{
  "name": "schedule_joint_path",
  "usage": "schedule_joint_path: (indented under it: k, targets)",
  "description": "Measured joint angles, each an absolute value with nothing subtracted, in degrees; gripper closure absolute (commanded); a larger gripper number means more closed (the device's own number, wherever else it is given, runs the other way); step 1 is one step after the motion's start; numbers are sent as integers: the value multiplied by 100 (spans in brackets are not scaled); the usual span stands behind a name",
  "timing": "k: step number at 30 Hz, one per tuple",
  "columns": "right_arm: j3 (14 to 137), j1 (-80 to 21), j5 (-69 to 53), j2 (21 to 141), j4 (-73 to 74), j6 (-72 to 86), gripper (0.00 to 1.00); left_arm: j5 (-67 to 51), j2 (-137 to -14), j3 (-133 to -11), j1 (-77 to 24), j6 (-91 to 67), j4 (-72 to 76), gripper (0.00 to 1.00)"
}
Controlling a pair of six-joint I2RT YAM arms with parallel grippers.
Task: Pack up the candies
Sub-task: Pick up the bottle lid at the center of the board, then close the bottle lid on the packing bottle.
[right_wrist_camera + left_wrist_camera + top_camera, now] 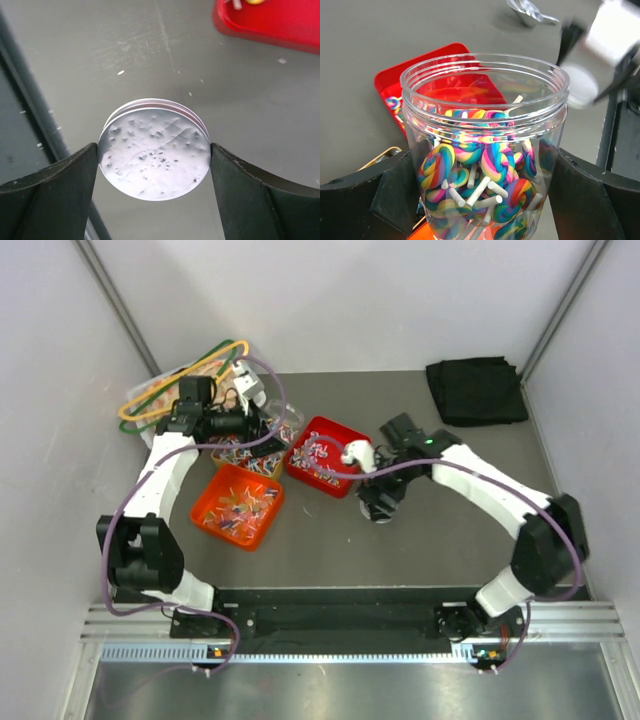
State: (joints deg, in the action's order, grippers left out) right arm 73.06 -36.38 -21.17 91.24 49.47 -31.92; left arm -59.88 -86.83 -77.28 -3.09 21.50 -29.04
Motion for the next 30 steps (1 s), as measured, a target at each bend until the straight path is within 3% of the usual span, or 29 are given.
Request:
schedule_joint_path:
  k: [9,18,30]
  targets:
    - [7609,-2303,-3415,8066,5621,-3454,23,-6729,-9203,-8368,-705,3181,-3955,55]
    - [9327,-2204,-4547,8420,5784,-3433,24,-7017,-9826,-9529,-2215,4541,-5463,58]
    - [9480,-2193,-5159,8484,5843,-3332,24,-7098,-10536,-10147,-2853,5533,-6606,59]
